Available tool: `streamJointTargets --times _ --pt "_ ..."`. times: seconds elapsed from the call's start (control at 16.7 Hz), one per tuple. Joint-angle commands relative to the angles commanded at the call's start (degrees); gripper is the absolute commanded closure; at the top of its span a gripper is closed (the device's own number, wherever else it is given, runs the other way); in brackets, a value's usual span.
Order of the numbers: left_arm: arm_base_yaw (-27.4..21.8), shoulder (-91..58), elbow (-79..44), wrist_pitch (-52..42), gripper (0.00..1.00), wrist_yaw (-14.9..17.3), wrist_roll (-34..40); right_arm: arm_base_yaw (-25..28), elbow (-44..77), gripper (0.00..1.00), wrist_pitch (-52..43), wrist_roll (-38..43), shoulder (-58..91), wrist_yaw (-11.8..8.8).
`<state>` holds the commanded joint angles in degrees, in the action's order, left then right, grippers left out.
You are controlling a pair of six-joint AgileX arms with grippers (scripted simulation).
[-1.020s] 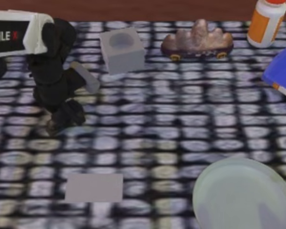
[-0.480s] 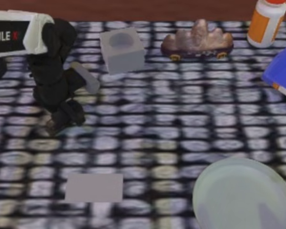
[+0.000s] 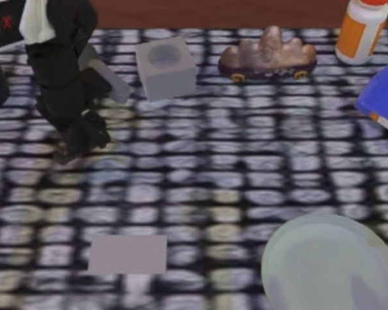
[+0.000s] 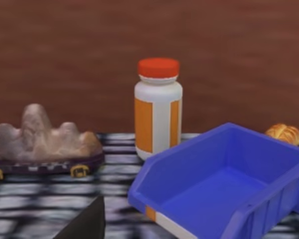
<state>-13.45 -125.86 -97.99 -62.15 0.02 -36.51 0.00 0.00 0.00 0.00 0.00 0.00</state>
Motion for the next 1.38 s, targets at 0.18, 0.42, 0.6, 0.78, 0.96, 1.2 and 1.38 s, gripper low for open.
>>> streamJointTargets --times 0.18,0.42,0.6,0.78,0.96,1.2,1.38 --pt "0.2 2.1 -5.0 -7.6 1.00 0.0 0.0 0.0 0.0 0.00 0.0 0.0 0.0 0.0" --pt "0.4 3.2 -6.8 -9.8 1.00 0.0 0.0 0.0 0.0 0.00 0.0 0.0 0.0 0.0" --pt "-0.1 3.2 -6.5 -9.6 1.00 0.0 -0.2 0.0 0.0 0.00 0.0 0.0 0.0 0.0" --pt "-1.8 7.1 -2.7 -8.0 1.00 0.3 -2.7 0.0 0.0 0.00 0.0 0.0 0.0 0.0" --pt "-5.4 14.7 6.5 -5.3 1.00 1.0 -7.9 0.0 0.0 0.00 0.0 0.0 0.0 0.0" --pt "-11.3 26.5 22.9 -1.6 1.00 2.2 -16.5 0.0 0.0 0.00 0.0 0.0 0.0 0.0" --pt "-15.0 33.8 30.8 0.9 1.00 2.9 -21.8 0.0 0.0 0.00 0.0 0.0 0.0 0.0"
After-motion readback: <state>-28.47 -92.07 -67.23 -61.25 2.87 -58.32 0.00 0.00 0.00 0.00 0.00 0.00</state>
